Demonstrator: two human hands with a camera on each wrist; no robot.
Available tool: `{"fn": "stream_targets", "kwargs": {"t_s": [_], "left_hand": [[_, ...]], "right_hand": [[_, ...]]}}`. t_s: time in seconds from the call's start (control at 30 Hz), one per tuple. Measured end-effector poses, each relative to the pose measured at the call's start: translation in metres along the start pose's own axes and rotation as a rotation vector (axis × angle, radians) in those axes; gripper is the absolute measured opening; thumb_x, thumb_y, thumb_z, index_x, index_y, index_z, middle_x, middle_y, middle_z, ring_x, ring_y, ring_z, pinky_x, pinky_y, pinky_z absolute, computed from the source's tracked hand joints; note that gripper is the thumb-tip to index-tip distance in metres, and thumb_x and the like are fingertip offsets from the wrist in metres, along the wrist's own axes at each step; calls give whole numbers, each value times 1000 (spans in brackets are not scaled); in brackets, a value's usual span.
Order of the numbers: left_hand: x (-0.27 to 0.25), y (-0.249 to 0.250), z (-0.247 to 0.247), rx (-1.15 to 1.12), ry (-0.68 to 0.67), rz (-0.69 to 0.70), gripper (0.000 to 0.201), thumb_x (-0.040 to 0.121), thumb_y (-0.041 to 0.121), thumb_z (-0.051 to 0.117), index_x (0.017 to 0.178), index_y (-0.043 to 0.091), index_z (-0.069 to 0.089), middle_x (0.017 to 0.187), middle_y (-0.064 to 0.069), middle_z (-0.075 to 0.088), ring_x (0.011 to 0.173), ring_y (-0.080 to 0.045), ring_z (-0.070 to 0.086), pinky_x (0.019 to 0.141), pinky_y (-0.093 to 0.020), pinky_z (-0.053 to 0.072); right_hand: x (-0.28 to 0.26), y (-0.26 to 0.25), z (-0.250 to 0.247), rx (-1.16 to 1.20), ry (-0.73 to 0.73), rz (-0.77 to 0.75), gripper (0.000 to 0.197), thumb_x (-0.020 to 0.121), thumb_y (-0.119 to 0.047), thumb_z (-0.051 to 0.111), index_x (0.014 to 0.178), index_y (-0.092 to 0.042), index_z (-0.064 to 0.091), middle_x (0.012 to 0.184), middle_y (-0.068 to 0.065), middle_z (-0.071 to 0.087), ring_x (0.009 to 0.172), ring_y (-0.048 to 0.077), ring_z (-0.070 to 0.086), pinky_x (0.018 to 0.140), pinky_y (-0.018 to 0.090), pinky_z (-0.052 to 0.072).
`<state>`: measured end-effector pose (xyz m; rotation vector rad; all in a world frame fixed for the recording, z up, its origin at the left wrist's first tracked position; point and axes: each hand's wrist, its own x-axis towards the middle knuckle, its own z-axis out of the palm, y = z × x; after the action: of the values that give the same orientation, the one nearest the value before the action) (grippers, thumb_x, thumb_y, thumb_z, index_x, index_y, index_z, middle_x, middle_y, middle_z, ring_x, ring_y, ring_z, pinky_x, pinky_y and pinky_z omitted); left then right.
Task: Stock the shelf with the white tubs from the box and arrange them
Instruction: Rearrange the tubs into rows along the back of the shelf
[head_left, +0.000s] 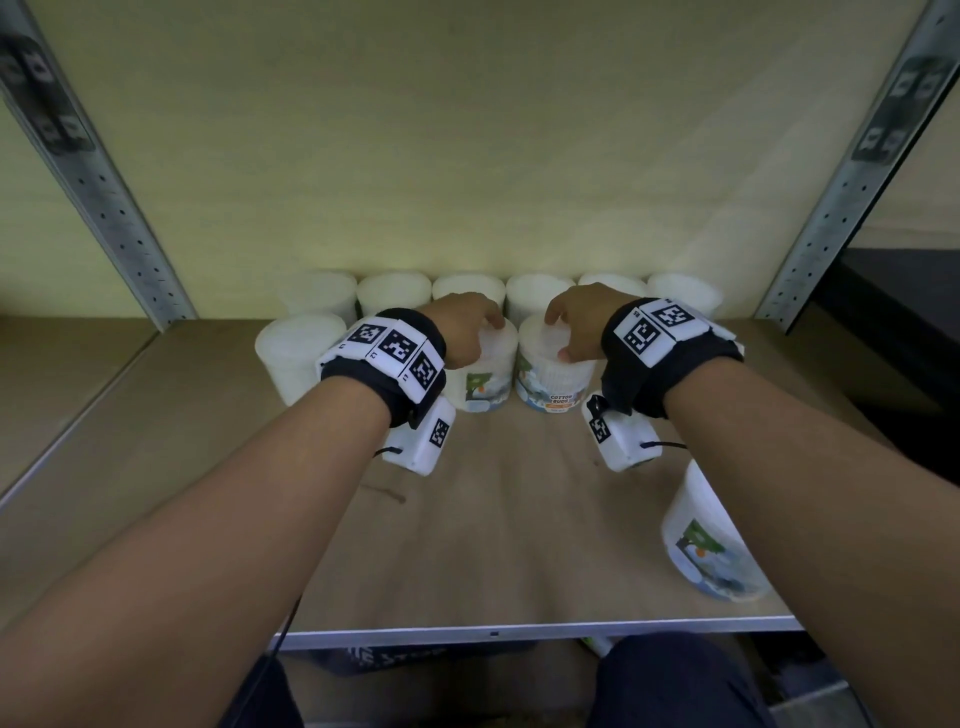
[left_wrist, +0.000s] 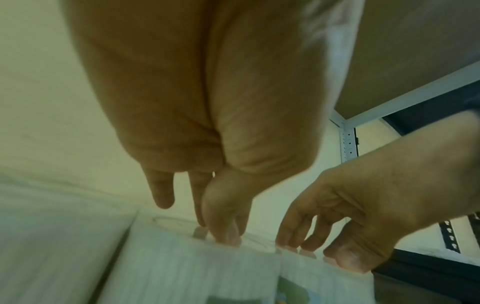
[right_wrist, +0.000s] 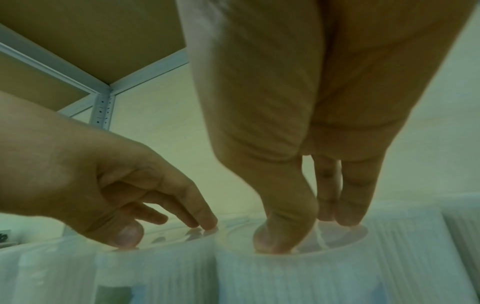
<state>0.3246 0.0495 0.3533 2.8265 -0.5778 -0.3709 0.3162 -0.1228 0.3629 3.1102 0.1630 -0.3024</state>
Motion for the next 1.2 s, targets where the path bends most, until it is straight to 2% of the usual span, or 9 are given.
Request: {"fn": "stream_targets", "kwargs": {"t_s": [0.13,0.23,0.3,0.4,0.6,0.8,1.0,1.1,1.2], "left_hand": [[-3,2,-2,-11,77,-5,53,89,-1,47,139,17,43,145,-7,40,131,-25,42,105,-31,38],[-1,4,3,-13,215,-71,48,93,27,54,136,10,45,140,-12,43,130,-28,41,107,-35,37],[2,6,9,31,207,-123,55,92,41,53,135,8,45,138,-15,42,129,-31,40,106,-41,38],[5,8,16,97,182,-162,61,90,49,52,134,8,44,138,-15,41,128,-32,38,104,-44,39],[1,8,9,80,143,-87,54,92,38,55,136,8,45,140,-13,42,128,-28,42,105,-36,39],[-4,2,2,19,61,-26,53,93,22,57,143,17,39,149,-5,37,134,-23,40,106,-29,34],[-3,-3,-1,-45,10,-16,57,88,0,51,139,26,45,147,-4,41,125,-23,50,99,-32,46],[-4,-2,-2,-85,134,-50,46,93,17,53,138,18,45,147,-6,39,131,-22,43,103,-29,37],[-4,-3,3,-48,169,-78,53,91,34,57,138,14,44,146,-7,39,132,-23,41,105,-31,35]], "right_hand": [[-1,0,-1,5,-5,-3,59,86,-20,68,139,-13,45,141,9,48,127,26,49,101,30,40],[-1,1,0,8,-4,-7,58,85,-20,68,139,-13,46,140,8,49,126,25,49,100,30,40],[-1,1,0,7,2,-4,59,85,-21,68,139,-14,46,140,8,49,126,26,49,100,31,41],[-2,1,0,6,10,-6,58,86,-21,67,139,-13,46,140,8,49,127,26,48,101,31,41],[-1,1,0,1,6,-8,59,85,-22,68,140,-13,45,140,8,49,127,26,48,101,31,40],[-2,0,0,-6,2,-6,58,86,-20,67,140,-12,44,141,9,48,127,26,48,101,31,40],[-3,-1,-1,2,0,-9,57,87,-19,66,140,-13,44,142,8,47,128,25,48,102,30,39],[-3,1,-1,4,6,-14,57,86,-20,67,139,-13,46,141,8,48,127,25,48,101,29,40],[-3,1,0,8,12,-11,58,86,-21,67,139,-13,46,140,8,48,127,25,48,102,30,40]]}}
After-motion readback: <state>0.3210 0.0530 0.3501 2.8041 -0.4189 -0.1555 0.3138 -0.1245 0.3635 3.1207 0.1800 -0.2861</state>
